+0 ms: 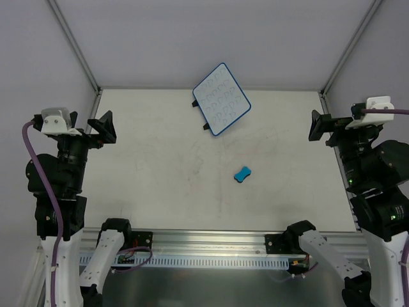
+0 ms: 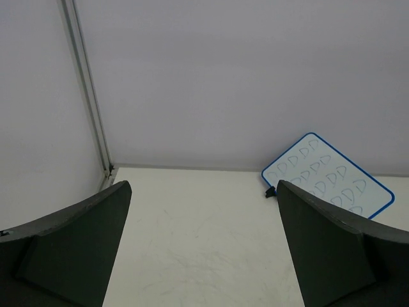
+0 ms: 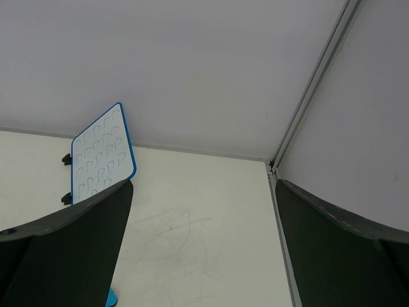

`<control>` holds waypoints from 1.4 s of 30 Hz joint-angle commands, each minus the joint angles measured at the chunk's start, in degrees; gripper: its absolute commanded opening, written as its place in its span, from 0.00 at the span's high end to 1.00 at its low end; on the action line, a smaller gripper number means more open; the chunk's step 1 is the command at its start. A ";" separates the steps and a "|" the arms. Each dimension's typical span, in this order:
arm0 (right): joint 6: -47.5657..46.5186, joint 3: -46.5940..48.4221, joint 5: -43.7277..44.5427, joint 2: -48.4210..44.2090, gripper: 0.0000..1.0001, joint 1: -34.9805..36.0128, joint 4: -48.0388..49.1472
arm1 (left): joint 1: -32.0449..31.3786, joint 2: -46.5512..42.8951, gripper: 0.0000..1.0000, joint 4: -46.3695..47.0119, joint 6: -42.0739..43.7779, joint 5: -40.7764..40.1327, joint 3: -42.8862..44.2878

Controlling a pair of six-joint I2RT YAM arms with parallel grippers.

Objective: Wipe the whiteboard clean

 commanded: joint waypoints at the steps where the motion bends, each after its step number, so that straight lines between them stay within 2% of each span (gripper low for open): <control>1: 0.02 -0.97 -1.83 0.34 0.01 0.23 2.83 | -0.55 1.37 0.01 2.08 -2.24 1.39 -0.75; 10: 8.80 -3.61 -3.93 3.68 0.01 0.23 1.16 | -0.55 7.25 0.01 2.08 -3.03 11.13 -4.70; 19: 17.24 -11.43 -10.34 5.62 0.01 0.14 0.98 | -2.12 26.49 0.01 2.26 -6.63 21.95 -4.01; 26: 21.02 -18.37 -14.22 3.95 0.01 0.23 0.98 | -11.88 48.52 0.01 2.61 -1.54 19.67 6.08; 29: 21.29 -20.57 -16.59 2.81 0.01 0.23 0.98 | -13.11 57.84 0.01 3.05 0.13 22.64 9.96; 35: 23.14 -23.56 -20.46 -0.44 0.01 0.14 0.89 | -13.90 75.07 0.03 3.67 0.05 28.27 24.27; 42: 24.28 -24.79 -19.94 -3.08 0.01 0.23 -1.03 | -16.89 88.64 0.10 4.37 0.13 33.02 35.00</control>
